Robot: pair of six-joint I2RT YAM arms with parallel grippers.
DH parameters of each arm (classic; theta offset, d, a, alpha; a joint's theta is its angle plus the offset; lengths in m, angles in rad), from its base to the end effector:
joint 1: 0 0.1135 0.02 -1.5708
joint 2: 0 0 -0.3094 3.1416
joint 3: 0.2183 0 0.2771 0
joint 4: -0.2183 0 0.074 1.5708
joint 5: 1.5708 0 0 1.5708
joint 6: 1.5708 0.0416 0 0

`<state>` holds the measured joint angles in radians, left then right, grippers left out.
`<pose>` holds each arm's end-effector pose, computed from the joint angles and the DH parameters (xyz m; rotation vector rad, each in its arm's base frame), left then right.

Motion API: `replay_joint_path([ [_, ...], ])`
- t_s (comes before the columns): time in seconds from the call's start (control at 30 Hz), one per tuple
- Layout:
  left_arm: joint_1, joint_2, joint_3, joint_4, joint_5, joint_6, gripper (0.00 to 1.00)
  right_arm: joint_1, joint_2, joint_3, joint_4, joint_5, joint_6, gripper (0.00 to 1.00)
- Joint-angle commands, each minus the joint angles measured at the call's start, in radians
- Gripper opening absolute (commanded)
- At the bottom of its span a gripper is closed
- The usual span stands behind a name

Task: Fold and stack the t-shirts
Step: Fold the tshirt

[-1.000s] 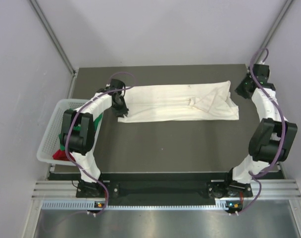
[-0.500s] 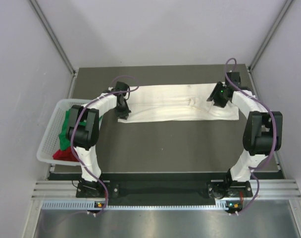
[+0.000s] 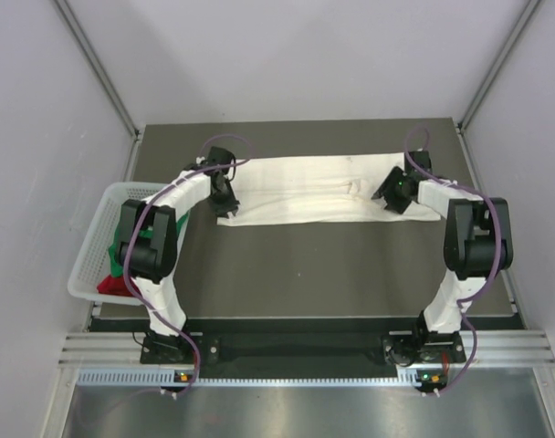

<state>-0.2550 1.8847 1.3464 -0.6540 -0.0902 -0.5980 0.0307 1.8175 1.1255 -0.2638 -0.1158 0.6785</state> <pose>0.4085 -0.1026 0.2134 -0.4942 2.7138 -0.1052 0.4083 0.0173 0.1929 0.7736 2.4531 0.4234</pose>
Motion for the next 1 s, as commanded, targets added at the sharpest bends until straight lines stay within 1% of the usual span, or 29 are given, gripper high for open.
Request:
replay_joint_path([
  [0.0,0.005,-0.090,0.037,-0.019,0.039,0.020,0.29,0.014,0.028,0.002,0.098,0.002,0.036,0.53],
  [0.07,0.005,-0.098,0.048,-0.030,0.044,0.023,0.29,0.020,0.029,0.003,0.113,0.004,0.042,0.52],
  [0.2,0.005,-0.108,0.053,-0.029,0.047,0.026,0.30,0.029,0.029,0.011,0.149,0.002,0.058,0.41],
  [0.23,0.005,-0.107,0.053,-0.027,0.047,0.027,0.30,0.031,0.031,0.016,0.153,0.001,0.061,0.35],
  [0.27,0.005,-0.107,0.051,-0.029,0.050,0.027,0.30,0.035,0.037,0.028,0.156,-0.002,0.065,0.32],
  [0.3,0.005,-0.104,0.050,-0.029,0.056,0.027,0.30,0.038,0.042,0.040,0.149,-0.002,0.067,0.26],
  [0.4,0.005,-0.099,0.048,-0.027,0.061,0.027,0.30,0.043,0.045,0.053,0.143,0.002,0.072,0.20],
  [0.47,0.005,-0.096,0.046,-0.024,0.066,0.026,0.30,0.049,0.045,0.060,0.136,0.013,0.072,0.14],
  [0.5,0.005,-0.093,0.046,-0.022,0.069,0.024,0.30,0.052,0.045,0.063,0.140,0.016,0.070,0.07],
  [0.57,0.005,-0.091,0.045,-0.018,0.073,0.023,0.30,0.057,0.058,0.083,0.152,0.015,0.067,0.00],
  [0.63,0.005,-0.088,0.042,-0.015,0.075,0.023,0.30,0.060,0.074,0.103,0.179,0.007,0.066,0.00],
  [0.73,0.005,-0.087,0.036,-0.009,0.079,0.021,0.30,0.067,0.121,0.151,0.241,-0.050,0.058,0.01],
  [0.8,0.005,-0.088,0.028,-0.004,0.079,0.021,0.30,0.069,0.163,0.197,0.255,-0.106,0.047,0.05],
  [0.83,0.005,-0.090,0.025,-0.001,0.081,0.021,0.31,0.074,0.170,0.210,0.303,-0.125,0.026,0.09],
  [0.9,0.003,-0.094,0.013,0.005,0.078,0.029,0.33,0.081,0.175,0.240,0.324,-0.153,0.001,0.11],
  [0.93,0.003,-0.098,0.007,0.011,0.079,0.032,0.34,0.081,0.174,0.250,0.343,-0.162,-0.029,0.15],
  [0.97,0.003,-0.104,-0.003,0.019,0.079,0.038,0.38,0.083,0.172,0.269,0.348,-0.188,-0.042,0.17],
])
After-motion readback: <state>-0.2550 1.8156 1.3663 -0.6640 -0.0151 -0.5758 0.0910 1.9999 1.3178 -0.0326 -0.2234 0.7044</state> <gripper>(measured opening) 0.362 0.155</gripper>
